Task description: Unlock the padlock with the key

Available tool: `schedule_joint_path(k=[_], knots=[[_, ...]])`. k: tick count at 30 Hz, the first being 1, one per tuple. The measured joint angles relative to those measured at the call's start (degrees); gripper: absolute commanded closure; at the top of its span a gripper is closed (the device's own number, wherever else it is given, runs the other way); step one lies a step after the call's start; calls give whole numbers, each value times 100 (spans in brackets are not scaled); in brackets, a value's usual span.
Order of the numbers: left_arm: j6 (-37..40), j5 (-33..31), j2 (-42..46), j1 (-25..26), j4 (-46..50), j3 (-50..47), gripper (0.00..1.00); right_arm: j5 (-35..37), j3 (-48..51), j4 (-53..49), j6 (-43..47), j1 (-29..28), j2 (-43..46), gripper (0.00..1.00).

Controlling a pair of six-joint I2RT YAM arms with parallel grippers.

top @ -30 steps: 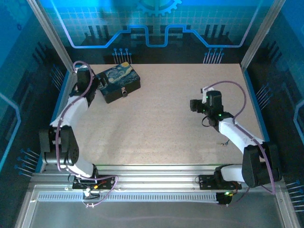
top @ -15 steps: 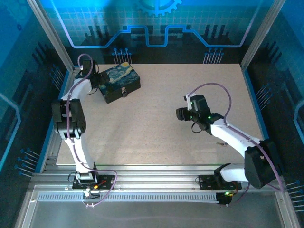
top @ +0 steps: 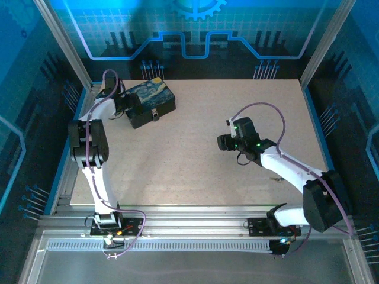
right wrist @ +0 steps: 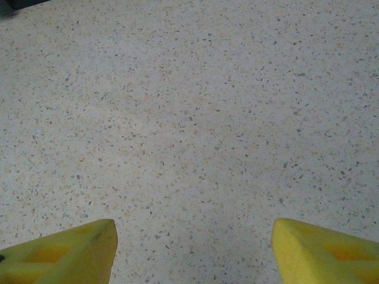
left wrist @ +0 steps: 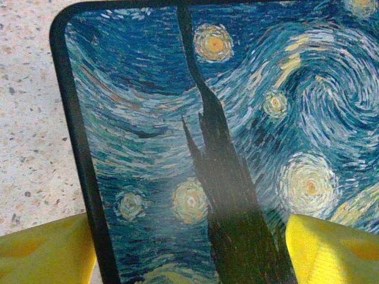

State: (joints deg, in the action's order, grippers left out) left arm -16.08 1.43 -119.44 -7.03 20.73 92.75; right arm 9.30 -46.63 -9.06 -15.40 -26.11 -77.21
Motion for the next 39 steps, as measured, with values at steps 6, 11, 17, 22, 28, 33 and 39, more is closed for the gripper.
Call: schedule_joint_path(k=[6,11,17,22,28,33,39], knots=[[560,205,0,96,4,-2,22,-59,0,-7,-28,-13,-7,30],[990,240,0,402,-2,-2,22,-61,-2,-76,-28,-13,-7,29],[1311,280,0,800,-2,0,22,-101,-81,-221,-118,31,-9,30],[1322,293,0,1043,2,-2,23,-212,-98,-470,-297,380,-11,30],[1119,297,33,1263,52,-28,23,-461,-98,-789,-485,1141,-11,30],[728,317,105,1384,107,-138,23,-601,-98,-1143,-573,1759,15,30],[240,431,319,1600,44,-481,23,-791,-98,-1591,-699,2533,267,30]])
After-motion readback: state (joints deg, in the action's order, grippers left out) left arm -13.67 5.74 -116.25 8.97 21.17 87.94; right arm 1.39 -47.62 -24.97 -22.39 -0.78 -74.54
